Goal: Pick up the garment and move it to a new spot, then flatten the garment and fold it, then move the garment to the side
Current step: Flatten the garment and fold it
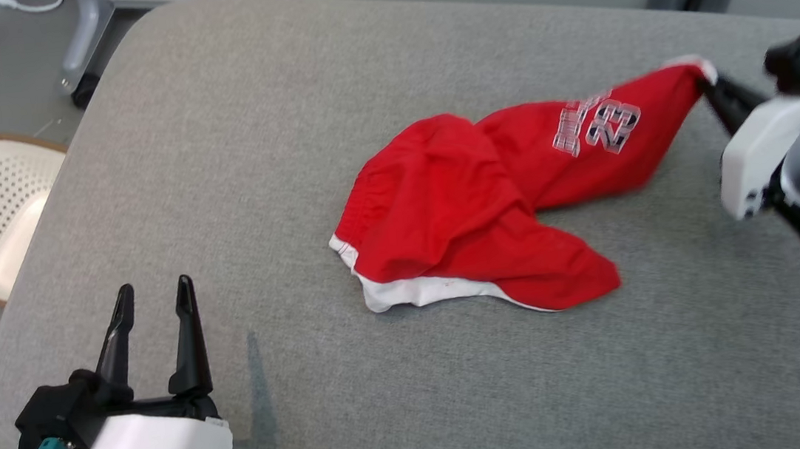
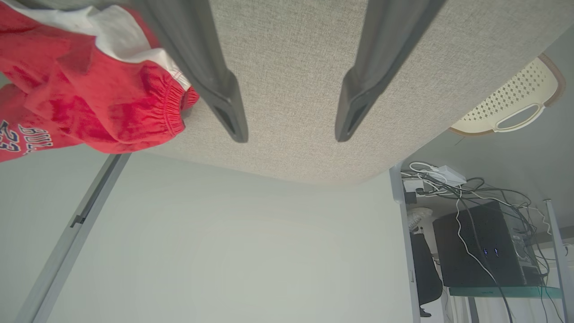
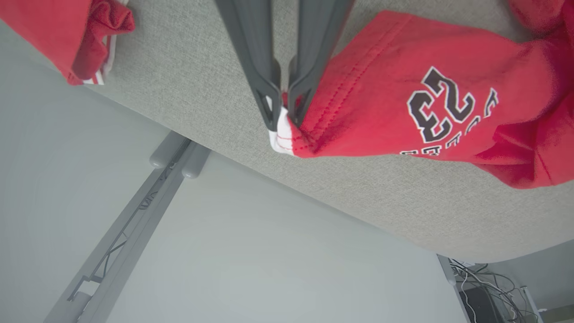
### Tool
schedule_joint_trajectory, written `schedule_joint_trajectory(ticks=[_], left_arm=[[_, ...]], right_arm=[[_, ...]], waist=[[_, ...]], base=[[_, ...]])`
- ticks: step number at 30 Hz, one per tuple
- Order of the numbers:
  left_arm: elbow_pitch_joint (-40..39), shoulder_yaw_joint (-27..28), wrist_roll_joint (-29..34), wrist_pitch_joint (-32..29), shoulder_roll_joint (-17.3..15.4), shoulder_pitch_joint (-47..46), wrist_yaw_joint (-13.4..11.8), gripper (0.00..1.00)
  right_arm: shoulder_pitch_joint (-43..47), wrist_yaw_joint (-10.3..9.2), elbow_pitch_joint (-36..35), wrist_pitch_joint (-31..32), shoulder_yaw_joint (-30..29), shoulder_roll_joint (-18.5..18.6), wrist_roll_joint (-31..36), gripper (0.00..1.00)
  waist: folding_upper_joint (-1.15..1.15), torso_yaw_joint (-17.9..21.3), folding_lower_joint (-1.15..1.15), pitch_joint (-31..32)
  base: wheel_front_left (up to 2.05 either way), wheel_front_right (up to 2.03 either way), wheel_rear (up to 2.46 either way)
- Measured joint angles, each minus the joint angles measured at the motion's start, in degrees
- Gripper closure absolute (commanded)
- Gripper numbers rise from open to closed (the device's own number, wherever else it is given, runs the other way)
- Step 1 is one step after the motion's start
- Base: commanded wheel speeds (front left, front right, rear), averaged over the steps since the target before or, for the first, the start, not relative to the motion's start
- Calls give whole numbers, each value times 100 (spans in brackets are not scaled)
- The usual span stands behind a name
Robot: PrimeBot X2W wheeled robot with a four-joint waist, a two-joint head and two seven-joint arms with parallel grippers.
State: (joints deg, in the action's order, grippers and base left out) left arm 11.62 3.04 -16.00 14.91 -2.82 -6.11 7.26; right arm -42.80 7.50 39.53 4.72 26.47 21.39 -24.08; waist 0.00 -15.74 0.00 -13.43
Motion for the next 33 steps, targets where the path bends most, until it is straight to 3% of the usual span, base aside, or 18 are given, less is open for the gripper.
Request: schedule_joint_trajectory(ticks=[8,10,11,12,22,28,33], left_arm=[[75,-232,-176,0,0,-297,18,0],[107,-252,-188,0,1,-353,19,0],[109,-256,-196,0,-1,-378,19,0],[111,-263,-197,0,0,-386,19,0],[170,-243,-126,0,2,-379,19,0],[179,-205,-62,0,-32,-321,19,0],[188,-169,-19,0,-100,-157,19,0]], right_arm=[[-1237,0,959,-715,-443,108,688,100],[-1414,0,1265,-909,-519,78,883,72],[-1479,0,1417,-1005,-557,41,976,52],[-1540,0,1575,-1070,-588,-2,1038,0],[-1648,0,2548,-1741,-971,-383,1203,0],[-1429,0,2366,-1914,-984,-609,1031,0],[-979,0,1760,-1960,-935,-692,753,0]], waist=[[0,-425,0,-529],[0,-486,0,-620],[0,-512,0,-656],[0,-533,0,-684],[0,-337,0,-478],[0,-56,0,-246],[0,270,0,16]], base=[[0,0,0],[0,0,0],[0,0,0],[0,0,0],[0,0,0],[0,0,0],[0,0,0]])
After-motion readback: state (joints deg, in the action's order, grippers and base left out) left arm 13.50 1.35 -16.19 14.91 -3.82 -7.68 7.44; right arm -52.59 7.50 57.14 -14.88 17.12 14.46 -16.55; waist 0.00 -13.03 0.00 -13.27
